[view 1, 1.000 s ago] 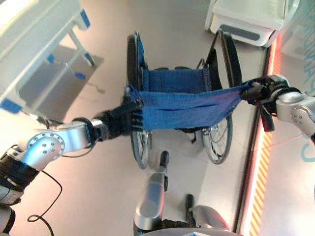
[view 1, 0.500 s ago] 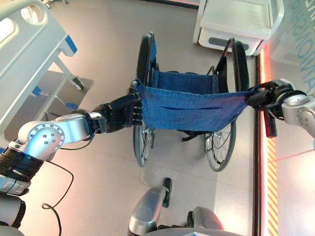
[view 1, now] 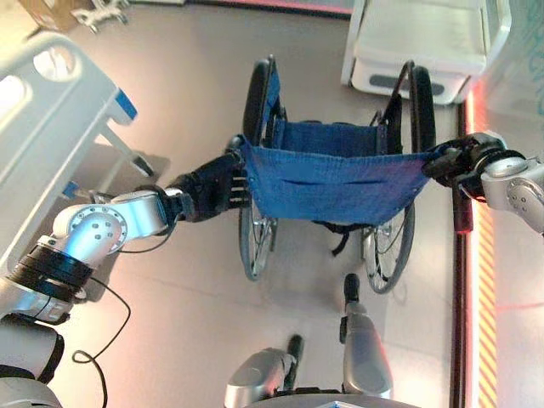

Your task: Push the wheelchair next to the bed

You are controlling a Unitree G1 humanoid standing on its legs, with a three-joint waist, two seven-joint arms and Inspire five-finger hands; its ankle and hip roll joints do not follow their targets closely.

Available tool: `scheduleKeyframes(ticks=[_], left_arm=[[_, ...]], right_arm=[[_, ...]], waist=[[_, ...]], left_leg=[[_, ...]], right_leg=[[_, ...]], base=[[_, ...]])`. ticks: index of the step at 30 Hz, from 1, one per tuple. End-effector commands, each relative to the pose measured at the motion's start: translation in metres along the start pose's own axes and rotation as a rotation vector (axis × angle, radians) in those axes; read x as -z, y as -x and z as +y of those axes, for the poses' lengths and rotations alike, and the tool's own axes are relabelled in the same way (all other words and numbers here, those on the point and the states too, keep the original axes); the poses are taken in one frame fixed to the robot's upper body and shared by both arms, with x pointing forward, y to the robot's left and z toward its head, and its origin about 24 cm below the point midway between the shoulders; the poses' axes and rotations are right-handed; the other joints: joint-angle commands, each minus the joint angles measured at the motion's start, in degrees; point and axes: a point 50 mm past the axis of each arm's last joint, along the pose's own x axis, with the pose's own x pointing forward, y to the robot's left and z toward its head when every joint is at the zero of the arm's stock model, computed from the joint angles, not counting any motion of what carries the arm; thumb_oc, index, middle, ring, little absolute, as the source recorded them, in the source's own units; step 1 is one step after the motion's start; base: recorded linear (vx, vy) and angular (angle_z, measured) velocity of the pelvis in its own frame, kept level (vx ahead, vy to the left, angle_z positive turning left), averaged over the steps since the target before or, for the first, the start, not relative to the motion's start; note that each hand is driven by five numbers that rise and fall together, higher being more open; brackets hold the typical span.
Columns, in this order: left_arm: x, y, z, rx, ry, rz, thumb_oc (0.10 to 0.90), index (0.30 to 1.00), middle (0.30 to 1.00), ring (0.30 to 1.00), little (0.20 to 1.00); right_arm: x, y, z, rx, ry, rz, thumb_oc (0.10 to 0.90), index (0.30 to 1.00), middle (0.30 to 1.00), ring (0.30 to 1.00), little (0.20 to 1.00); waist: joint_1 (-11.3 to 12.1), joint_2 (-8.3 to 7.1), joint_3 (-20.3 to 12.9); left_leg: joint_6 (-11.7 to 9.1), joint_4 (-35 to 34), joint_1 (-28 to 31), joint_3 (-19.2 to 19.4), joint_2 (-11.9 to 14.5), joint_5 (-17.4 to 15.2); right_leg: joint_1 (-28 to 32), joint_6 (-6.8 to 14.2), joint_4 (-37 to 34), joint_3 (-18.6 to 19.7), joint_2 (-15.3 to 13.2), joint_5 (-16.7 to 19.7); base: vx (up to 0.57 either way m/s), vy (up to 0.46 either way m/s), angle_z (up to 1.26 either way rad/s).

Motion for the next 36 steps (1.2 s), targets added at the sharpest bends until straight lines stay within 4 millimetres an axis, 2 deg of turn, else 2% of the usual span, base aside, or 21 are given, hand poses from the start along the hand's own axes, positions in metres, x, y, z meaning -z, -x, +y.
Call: scheduleKeyframes(ticks=[1,2,3,4,5,7,9,10,13,14,16,18,20,22,24,28,29,31,33,34,36], left_arm=[[-0.079,0.048,-0.016,0.135,-0.017,-0.455,0.400,0.300,0.300,0.300,0.300],[-0.078,0.049,-0.016,0.136,-0.019,-0.455,0.400,0.300,0.300,0.300,0.300],[-0.074,0.053,-0.019,0.143,-0.033,-0.462,0.400,0.300,0.300,0.300,0.300],[-0.073,0.054,-0.018,0.143,-0.031,-0.463,0.400,0.300,0.300,0.300,0.300],[-0.071,0.057,-0.021,0.154,-0.033,-0.470,0.400,0.300,0.300,0.300,0.300],[-0.071,0.062,-0.025,0.170,-0.036,-0.471,0.400,0.300,0.300,0.300,0.300],[-0.071,0.063,-0.026,0.174,-0.030,-0.467,0.400,0.300,0.300,0.300,0.300],[-0.071,0.064,-0.025,0.173,-0.024,-0.462,0.400,0.300,0.300,0.300,0.300],[-0.071,0.067,-0.025,0.172,-0.026,-0.470,0.400,0.300,0.300,0.300,0.300],[-0.071,0.067,-0.025,0.172,-0.026,-0.472,0.400,0.300,0.300,0.300,0.300],[-0.067,0.065,-0.025,0.179,-0.023,-0.475,0.400,0.300,0.300,0.300,0.300],[-0.064,0.062,-0.022,0.171,-0.025,-0.479,0.400,0.300,0.300,0.300,0.300],[-0.059,0.061,-0.017,0.158,-0.026,-0.484,0.400,0.300,0.300,0.300,0.300],[-0.059,0.062,-0.013,0.145,-0.020,-0.494,0.400,0.300,0.300,0.300,0.300],[-0.062,0.063,-0.010,0.142,-0.012,-0.502,0.400,0.300,0.300,0.300,0.300],[-0.064,0.060,-0.012,0.148,-0.001,-0.467,0.400,0.300,0.300,0.300,0.300],[-0.064,0.060,-0.011,0.142,-0.017,-0.450,0.400,0.300,0.300,0.300,0.300],[-0.064,0.059,-0.013,0.147,-0.035,-0.436,0.400,0.300,0.300,0.300,0.300],[-0.065,0.060,-0.013,0.162,-0.048,-0.420,0.400,0.300,0.300,0.300,0.300],[-0.065,0.060,-0.015,0.171,-0.053,-0.411,0.400,0.300,0.300,0.300,0.300],[-0.065,0.061,-0.014,0.183,-0.066,-0.396,0.400,0.300,0.300,0.300,0.300]], right_arm=[[-0.092,0.033,-0.003,-0.182,-0.148,-0.371,0.400,0.300,0.300,0.300,0.300],[-0.092,0.033,-0.002,-0.182,-0.144,-0.371,0.400,0.300,0.300,0.300,0.300],[-0.090,0.032,-0.001,-0.183,-0.125,-0.378,0.400,0.300,0.300,0.300,0.300],[-0.090,0.032,-0.001,-0.183,-0.123,-0.379,0.400,0.300,0.300,0.300,0.300],[-0.091,0.033,0.000,-0.180,-0.123,-0.392,0.400,0.300,0.300,0.300,0.300],[-0.094,0.038,0.001,-0.175,-0.133,-0.393,0.400,0.300,0.300,0.300,0.300],[-0.093,0.039,0.004,-0.175,-0.125,-0.391,0.400,0.300,0.300,0.300,0.300],[-0.093,0.040,0.008,-0.178,-0.112,-0.389,0.400,0.300,0.300,0.300,0.300],[-0.097,0.040,0.015,-0.178,-0.091,-0.389,0.400,0.300,0.300,0.300,0.300],[-0.097,0.039,0.015,-0.178,-0.090,-0.388,0.400,0.300,0.300,0.300,0.300],[-0.094,0.032,0.016,-0.164,-0.087,-0.392,0.400,0.300,0.300,0.300,0.300],[-0.090,0.026,0.017,-0.165,-0.083,-0.395,0.400,0.300,0.300,0.300,0.300],[-0.085,0.021,0.020,-0.173,-0.079,-0.389,0.400,0.300,0.300,0.300,0.300],[-0.081,0.018,0.022,-0.173,-0.073,-0.383,0.400,0.300,0.300,0.300,0.300],[-0.081,0.015,0.024,-0.176,-0.079,-0.378,0.400,0.300,0.300,0.300,0.300],[-0.074,0.009,0.023,-0.181,-0.089,-0.364,0.400,0.300,0.300,0.300,0.300],[-0.074,0.008,0.020,-0.174,-0.093,-0.363,0.400,0.300,0.300,0.300,0.300],[-0.075,0.009,0.018,-0.158,-0.108,-0.370,0.400,0.300,0.300,0.300,0.300],[-0.081,0.011,0.014,-0.144,-0.125,-0.372,0.400,0.300,0.300,0.300,0.300],[-0.086,0.012,0.012,-0.140,-0.127,-0.375,0.400,0.300,0.300,0.300,0.300],[-0.095,0.014,0.009,-0.129,-0.111,-0.375,0.400,0.300,0.300,0.300,0.300]], waist=[[2.9,-3.74,-9.3],[2.8,-3.72,-9.4],[3.3,-4.82,-9.6],[3.2,-4.73,-9.7],[3.9,-5.36,-9.6],[5.5,-6.34,-8.5],[6.3,-6.06,-8.1],[7.1,-5.57,-8.1],[8.6,-3.66,-8.1],[8.8,-3.49,-7.9],[10.4,-1.98,-7.3],[11.5,-1.07,-7.1],[13.1,-0.64,-7.2],[14.2,-0.35,-7.8],[14.3,-0.77,-9.2],[15.4,-1.87,-11.3],[15.7,-3.12,-11.7],[16.2,-3.61,-12.4],[16.6,-4.00,-12.9],[16.6,-3.99,-13.1],[16.2,-4.11,-13.2]], left_leg=[[-7.1,11.5,-2.0,12.0,10.7,5.2],[-7.4,12.7,-2.4,11.9,11.0,5.8],[-8.2,22.5,-5.3,12.0,11.4,11.0],[-8.4,23.7,-6.0,11.8,11.5,11.2],[-8.9,31.9,-10.7,11.0,10.3,14.1],[-7.9,42.1,-19.4,10.6,7.7,14.0],[-7.4,40.3,-21.0,10.5,6.8,13.1],[-6.8,33.9,-20.9,10.8,5.7,12.8],[-7.7,13.9,-19.6,14.3,6.0,16.6],[-7.9,12.1,-19.4,14.8,6.0,17.4],[-9.6,3.2,-23.9,18.9,5.9,22.7],[-10.3,-3.0,-25.1,21.3,5.9,25.9],[-10.3,-8.9,-25.8,21.3,5.8,27.0],[-10.1,-11.5,-25.8,21.8,6.0,26.8],[-8.0,-10.6,-24.1,24.1,6.1,22.2],[-5.3,-4.0,-24.6,24.9,5.5,17.8],[-3.1,-4.1,-23.2,25.6,4.1,15.8],[-2.3,-5.0,-21.5,24.9,3.4,15.3],[-2.1,-4.9,-20.2,23.8,3.0,14.7],[-2.4,-4.8,-19.6,22.9,2.9,14.4],[-2.8,-3.7,-19.3,21.3,1.6,13.9]], right_leg=[[-0.9,-1.4,2.3,-2.6,2.6,6.5],[-0.5,-1.8,2.2,-3.0,2.9,6.3],[1.9,-3.9,1.3,-3.7,4.1,5.3],[2.1,-4.1,1.2,-3.8,4.3,5.3],[4.1,-5.5,0.7,-4.0,5.1,4.4],[7.8,-7.1,0.5,-4.0,6.0,3.1],[9.3,-7.0,0.5,-4.1,6.9,2.4],[11.0,-6.8,0.5,-3.7,8.1,1.4],[14.6,-6.9,-0.5,-2.8,12.0,-1.3],[15.1,-7.0,-0.6,-2.7,12.3,-1.6],[18.4,-8.1,-2.0,-1.9,15.5,-3.0],[20.8,-8.6,-3.0,-1.3,17.2,-4.1],[23.7,-8.9,-4.0,-0.1,18.2,-5.4],[25.8,-9.0,-3.3,0.6,18.8,-7.9],[25.9,-8.6,-1.4,-0.2,18.3,-10.5],[26.8,-8.2,5.4,-1.2,18.6,-14.1],[25.7,-5.2,13.7,-1.8,18.0,-9.0],[22.3,-1.0,22.2,-1.5,18.4,0.1],[19.7,1.4,28.6,-1.2,19.5,5.9],[18.0,1.7,29.3,-0.9,19.0,6.3],[17.1,0.2,24.7,-1.2,16.4,1.8]], base=[[0.34,-0.277,0.75],[0.33,-0.323,0.71],[0.24,-0.243,0.35],[0.39,-0.372,0.26],[0.27,-0.262,0.04],[0.36,-0.295,-0.13],[0.31,-0.115,0.13],[0.40,-0.035,0.35],[0.34,0.012,0.17],[0.32,0.014,0.03],[0.45,0.001,0.04],[0.49,0.009,-0.27],[0.59,0.055,-0.33],[0.57,0.094,-0.49],[0.42,0.113,-0.57],[0.45,0.094,-0.21],[0.37,0.078,-0.22],[0.41,0.059,-0.06],[0.37,0.012,0.14],[0.36,-0.007,0.16],[0.40,-0.018,0.18]])
